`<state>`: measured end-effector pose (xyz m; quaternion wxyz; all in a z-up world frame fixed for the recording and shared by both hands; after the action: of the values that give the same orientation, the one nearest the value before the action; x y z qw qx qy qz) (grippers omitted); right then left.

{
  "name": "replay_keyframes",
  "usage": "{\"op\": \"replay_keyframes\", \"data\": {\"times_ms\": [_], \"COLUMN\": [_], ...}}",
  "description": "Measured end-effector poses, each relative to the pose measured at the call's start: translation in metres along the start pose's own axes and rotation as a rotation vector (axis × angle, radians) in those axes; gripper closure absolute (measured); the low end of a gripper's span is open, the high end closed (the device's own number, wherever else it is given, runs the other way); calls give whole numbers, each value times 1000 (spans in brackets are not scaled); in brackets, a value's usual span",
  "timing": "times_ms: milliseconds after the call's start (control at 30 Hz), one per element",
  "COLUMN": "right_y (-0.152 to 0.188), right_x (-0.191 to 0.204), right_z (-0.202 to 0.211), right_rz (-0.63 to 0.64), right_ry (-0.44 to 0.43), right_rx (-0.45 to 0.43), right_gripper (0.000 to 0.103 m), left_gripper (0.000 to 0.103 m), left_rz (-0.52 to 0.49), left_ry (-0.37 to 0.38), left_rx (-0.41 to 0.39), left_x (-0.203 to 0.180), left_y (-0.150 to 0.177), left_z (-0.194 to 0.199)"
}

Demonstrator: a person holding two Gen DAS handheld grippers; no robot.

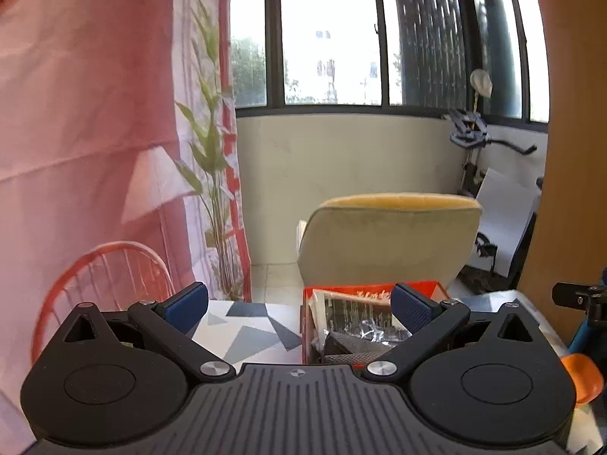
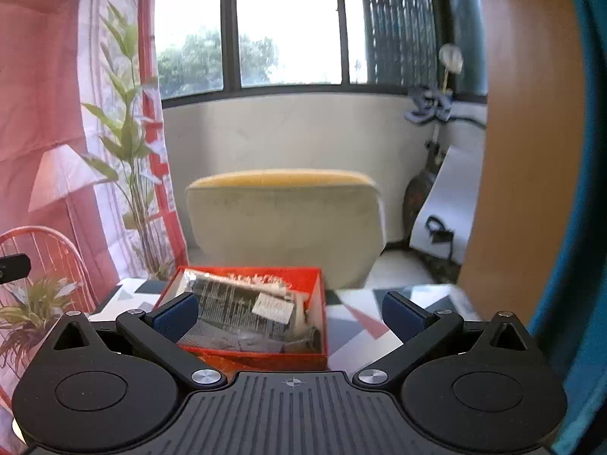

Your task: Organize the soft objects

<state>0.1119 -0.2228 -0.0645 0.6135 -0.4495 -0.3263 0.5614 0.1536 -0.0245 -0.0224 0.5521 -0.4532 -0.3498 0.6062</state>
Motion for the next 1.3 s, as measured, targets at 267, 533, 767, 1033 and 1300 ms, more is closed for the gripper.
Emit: {"op": "replay_keyframes", "data": {"times_ms": [267,533,767,1033,1300], "right_y": [-19,-19,-22,-18,-16], "right_x": [9,14,13,8,8], "right_z": [73,126,129,127,124], "right_rz": [18,33,53,51,58], "right_ry": [-3,15,42,59,73], "right_rx": [-85,-121,-114,-101,-91], "right_gripper": [0,0,0,0,0], "left_gripper": [0,0,0,0,0], "left_rz": [26,45,52,58,57], "left_ry": [0,25,13,4,4], "left_rx": [-74,-114,-115,-112,-107], "left_x": [5,9,11,14,14], "left_y": [-15,-15,-13,-12,-10], "left_z": [62,98,95,97,96]}}
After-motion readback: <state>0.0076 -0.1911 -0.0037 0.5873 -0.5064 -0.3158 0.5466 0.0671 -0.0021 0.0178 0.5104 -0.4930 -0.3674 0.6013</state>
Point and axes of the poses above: each gripper's, at about its wrist camera, not at the fingertips, and z roughly against the way its jaws point, x to its left, y to its underside, the point moved 10 cm from there along -z, roughly the way its jaws point, and after that the axes turned 15 degrees about z, right-handed, at the moved point
